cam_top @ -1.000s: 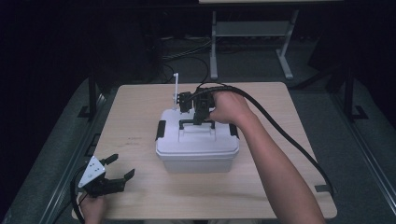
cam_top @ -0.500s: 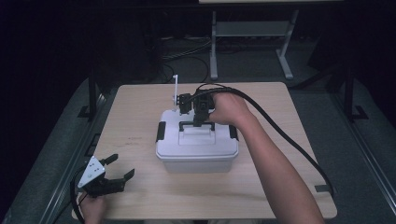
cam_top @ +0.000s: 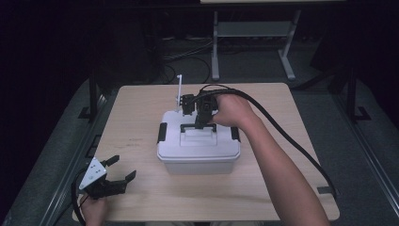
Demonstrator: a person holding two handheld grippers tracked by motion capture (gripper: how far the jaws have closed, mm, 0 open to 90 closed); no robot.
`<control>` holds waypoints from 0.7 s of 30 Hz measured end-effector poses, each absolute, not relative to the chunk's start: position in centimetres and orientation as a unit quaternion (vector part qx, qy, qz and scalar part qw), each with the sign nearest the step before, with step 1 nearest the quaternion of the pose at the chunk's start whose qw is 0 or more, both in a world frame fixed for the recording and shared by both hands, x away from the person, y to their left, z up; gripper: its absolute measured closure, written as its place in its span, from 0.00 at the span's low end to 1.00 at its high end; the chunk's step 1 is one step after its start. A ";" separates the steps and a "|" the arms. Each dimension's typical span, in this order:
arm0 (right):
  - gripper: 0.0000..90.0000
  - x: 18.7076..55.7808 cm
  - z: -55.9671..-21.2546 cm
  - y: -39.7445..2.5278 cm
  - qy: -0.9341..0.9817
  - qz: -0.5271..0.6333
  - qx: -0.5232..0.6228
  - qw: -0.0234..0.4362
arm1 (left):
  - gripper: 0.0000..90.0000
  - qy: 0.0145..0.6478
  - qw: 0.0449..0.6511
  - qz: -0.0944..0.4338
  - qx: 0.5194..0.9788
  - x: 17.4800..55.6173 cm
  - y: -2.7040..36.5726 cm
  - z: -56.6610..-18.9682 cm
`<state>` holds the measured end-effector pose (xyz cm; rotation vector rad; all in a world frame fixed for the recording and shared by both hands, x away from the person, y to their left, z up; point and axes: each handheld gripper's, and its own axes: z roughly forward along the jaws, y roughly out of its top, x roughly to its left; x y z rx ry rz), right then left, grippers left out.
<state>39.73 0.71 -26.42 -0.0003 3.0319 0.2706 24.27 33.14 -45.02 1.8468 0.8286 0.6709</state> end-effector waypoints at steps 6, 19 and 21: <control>0.84 39.5 -26.2 0.4 0.994 0.098 0.000 0.045 | 0.15 0.339 0.482 0.276 0.760 24.3 33.0 -45.0; 0.67 39.2 -25.5 -0.4 0.991 0.120 0.015 0.050 | 0.15 0.342 0.481 0.277 0.758 24.3 33.1 -45.0; 0.63 39.2 -25.5 -0.5 0.991 0.123 0.018 0.048 | 0.15 0.342 0.482 0.276 0.758 24.2 33.2 -45.0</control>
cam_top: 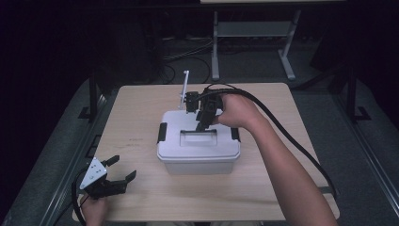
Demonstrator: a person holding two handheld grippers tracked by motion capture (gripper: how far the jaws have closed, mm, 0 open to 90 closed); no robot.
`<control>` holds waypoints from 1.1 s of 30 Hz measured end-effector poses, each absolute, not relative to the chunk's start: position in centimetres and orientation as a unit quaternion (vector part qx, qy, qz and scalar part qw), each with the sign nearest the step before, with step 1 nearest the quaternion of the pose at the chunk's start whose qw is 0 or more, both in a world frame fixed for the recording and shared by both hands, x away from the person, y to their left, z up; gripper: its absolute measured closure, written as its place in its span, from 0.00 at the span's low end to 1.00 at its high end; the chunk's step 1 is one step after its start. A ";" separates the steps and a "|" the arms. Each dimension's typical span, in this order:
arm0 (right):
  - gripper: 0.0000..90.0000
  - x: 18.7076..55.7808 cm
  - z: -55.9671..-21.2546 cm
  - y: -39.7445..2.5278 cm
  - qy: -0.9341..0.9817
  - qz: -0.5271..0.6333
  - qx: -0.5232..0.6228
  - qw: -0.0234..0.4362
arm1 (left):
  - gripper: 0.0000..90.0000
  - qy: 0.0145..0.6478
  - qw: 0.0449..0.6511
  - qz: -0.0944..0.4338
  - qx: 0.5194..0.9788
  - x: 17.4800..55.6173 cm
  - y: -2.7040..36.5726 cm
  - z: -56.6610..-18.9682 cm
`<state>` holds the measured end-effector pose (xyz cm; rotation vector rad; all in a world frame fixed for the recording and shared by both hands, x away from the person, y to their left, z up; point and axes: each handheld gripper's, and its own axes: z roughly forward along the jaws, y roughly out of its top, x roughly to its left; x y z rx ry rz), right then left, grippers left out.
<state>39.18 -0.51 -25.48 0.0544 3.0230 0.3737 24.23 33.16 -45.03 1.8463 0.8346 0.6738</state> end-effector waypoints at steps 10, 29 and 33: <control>0.52 39.2 -25.4 -1.5 0.990 0.125 0.030 0.054 | 0.15 0.341 0.481 0.278 0.758 24.2 33.2 -45.1; 0.41 38.8 -24.7 -3.8 0.989 0.118 0.053 0.066 | 0.15 0.341 0.480 0.278 0.759 24.2 33.1 -45.1; 0.40 38.7 -24.8 -4.5 0.989 0.120 0.061 0.068 | 0.15 0.341 0.481 0.278 0.758 24.2 33.2 -45.1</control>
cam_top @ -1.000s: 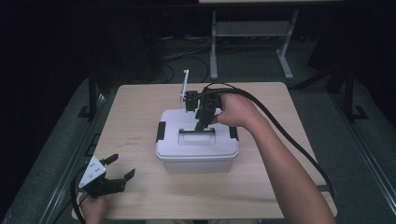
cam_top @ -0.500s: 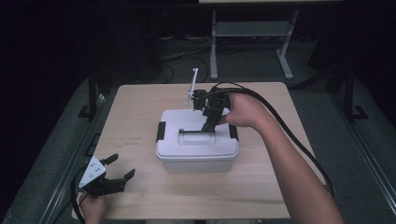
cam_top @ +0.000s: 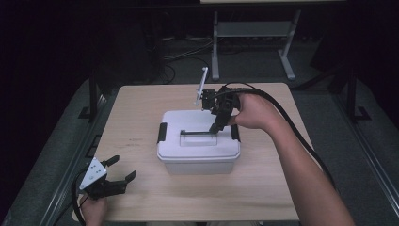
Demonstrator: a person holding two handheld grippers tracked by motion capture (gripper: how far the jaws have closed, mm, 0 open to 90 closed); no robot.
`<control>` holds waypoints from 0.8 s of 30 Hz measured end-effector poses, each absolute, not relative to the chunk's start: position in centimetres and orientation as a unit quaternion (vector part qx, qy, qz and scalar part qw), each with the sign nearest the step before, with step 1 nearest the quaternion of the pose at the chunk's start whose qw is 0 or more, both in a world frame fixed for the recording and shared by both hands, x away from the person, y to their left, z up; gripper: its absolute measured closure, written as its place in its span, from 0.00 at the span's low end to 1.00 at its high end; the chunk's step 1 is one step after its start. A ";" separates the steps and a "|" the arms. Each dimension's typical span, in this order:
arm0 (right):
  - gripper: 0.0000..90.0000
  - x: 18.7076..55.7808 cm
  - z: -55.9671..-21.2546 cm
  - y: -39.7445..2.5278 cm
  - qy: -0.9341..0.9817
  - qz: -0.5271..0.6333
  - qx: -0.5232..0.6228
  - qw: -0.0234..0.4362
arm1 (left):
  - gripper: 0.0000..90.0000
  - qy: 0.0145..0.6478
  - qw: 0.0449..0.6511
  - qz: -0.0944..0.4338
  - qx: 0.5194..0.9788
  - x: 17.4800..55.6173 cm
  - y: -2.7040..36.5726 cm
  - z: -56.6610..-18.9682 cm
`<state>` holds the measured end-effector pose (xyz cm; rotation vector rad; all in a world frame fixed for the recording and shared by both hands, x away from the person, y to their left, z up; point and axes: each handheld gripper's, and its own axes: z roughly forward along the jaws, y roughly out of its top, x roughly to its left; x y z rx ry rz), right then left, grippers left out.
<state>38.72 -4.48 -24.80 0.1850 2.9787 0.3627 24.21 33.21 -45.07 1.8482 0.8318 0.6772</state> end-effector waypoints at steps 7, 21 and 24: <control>0.40 38.6 -24.9 -5.6 0.988 0.123 0.071 0.066 | 0.15 0.339 0.480 0.277 0.760 24.3 33.0 -45.1; 0.38 38.5 -25.6 -7.4 0.986 0.120 0.088 0.069 | 0.15 0.339 0.481 0.277 0.759 24.4 33.0 -45.1; 0.37 38.5 -25.7 -7.8 0.986 0.121 0.091 0.068 | 0.15 0.340 0.482 0.277 0.759 24.4 33.0 -45.1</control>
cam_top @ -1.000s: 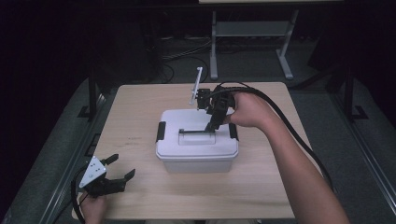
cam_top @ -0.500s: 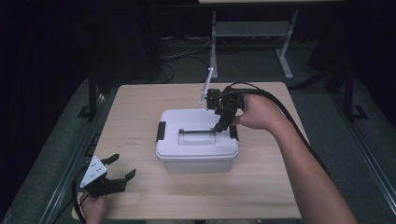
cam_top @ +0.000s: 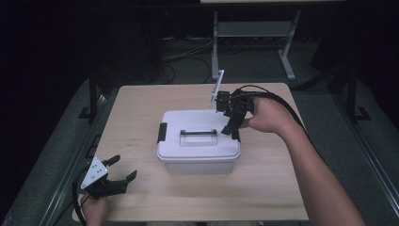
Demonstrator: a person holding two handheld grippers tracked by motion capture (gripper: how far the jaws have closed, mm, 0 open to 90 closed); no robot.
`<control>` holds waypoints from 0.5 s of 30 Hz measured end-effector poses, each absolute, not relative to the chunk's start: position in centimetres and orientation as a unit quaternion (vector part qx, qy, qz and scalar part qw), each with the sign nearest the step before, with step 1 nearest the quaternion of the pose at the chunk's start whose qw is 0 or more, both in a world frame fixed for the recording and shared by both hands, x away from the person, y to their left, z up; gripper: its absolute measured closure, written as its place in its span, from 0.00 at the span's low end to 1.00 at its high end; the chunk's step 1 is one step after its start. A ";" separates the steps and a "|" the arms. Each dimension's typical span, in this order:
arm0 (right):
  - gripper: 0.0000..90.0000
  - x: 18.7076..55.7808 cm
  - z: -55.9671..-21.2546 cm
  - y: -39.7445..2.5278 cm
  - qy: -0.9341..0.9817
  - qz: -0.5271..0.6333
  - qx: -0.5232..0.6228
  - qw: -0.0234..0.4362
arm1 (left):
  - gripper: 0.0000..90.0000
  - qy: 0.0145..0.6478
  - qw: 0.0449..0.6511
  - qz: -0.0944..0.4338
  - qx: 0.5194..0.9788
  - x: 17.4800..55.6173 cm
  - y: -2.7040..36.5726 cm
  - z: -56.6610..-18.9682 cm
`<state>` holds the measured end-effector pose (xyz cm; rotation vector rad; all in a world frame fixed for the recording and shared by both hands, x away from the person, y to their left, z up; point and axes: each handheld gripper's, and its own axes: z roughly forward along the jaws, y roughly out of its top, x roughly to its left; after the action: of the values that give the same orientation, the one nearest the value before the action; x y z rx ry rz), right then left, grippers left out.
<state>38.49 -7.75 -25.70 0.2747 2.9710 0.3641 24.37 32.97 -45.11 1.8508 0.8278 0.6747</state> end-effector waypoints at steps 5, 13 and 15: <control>0.37 38.4 -25.9 -8.3 0.986 0.120 0.095 0.069 | 0.15 0.340 0.481 0.277 0.759 24.4 33.0 -45.1; 0.36 38.3 -25.8 -9.3 0.984 0.126 0.102 0.072 | 0.15 0.339 0.481 0.276 0.760 24.4 32.9 -45.1; 0.36 38.2 -25.8 -9.5 0.984 0.126 0.104 0.072 | 0.15 0.339 0.481 0.276 0.760 24.4 32.9 -45.1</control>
<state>38.24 -9.55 -25.79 0.3129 2.9563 0.3787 24.39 32.94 -45.14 1.8534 0.8270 0.6740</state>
